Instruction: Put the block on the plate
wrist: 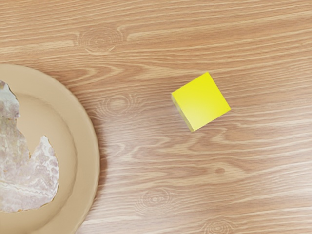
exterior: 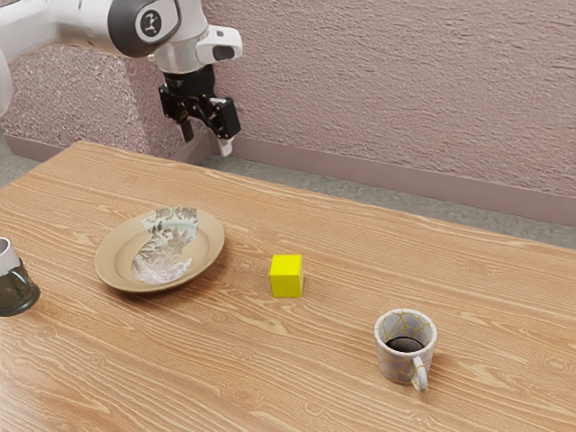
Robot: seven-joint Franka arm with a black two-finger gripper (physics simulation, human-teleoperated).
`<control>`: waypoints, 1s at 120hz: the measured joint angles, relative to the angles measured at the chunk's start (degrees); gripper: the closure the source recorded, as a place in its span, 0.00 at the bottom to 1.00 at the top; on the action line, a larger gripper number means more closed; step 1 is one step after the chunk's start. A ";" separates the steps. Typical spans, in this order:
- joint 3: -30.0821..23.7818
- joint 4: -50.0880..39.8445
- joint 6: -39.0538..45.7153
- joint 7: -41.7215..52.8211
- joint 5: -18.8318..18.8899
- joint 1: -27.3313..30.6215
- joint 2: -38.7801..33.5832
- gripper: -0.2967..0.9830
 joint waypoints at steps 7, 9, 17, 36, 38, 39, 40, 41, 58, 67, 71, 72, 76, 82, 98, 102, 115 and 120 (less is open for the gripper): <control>-0.06 -0.01 0.07 0.14 -0.01 0.05 0.16 0.24; -0.14 0.01 0.11 0.18 -0.01 0.12 0.38 0.24; -0.43 0.84 0.97 0.19 -0.25 0.64 3.80 0.24; -0.61 15.83 3.04 -1.43 -3.59 2.00 23.43 0.24; -0.60 16.93 3.28 -1.73 -4.28 2.11 25.08 0.24; -0.60 17.36 3.41 -1.88 -4.63 2.16 25.80 0.24; -0.60 17.75 3.55 -2.04 -5.00 2.21 26.46 0.24; -0.60 18.08 3.70 -2.22 -5.42 2.27 27.12 0.24; -0.75 19.74 6.65 -6.20 -12.03 2.60 32.25 0.24; -0.83 18.28 8.61 -9.73 -14.31 2.56 32.99 0.24; -0.81 16.80 9.37 -11.29 -14.68 2.57 33.02 0.24; -0.80 16.39 9.54 -11.67 -14.71 2.58 33.02 0.24; -0.79 14.63 10.17 -13.10 -14.39 2.57 33.00 0.24; -0.81 12.76 10.95 -15.08 -12.85 2.49 33.06 0.24; -2.09 10.74 12.87 -19.71 -10.52 2.06 33.92 0.24; -2.29 10.26 13.40 -20.73 -10.24 2.04 34.13 0.24; -2.65 8.57 15.18 -23.70 -9.80 2.05 34.62 0.24; -3.05 8.04 15.85 -24.71 -9.75 2.02 34.69 0.24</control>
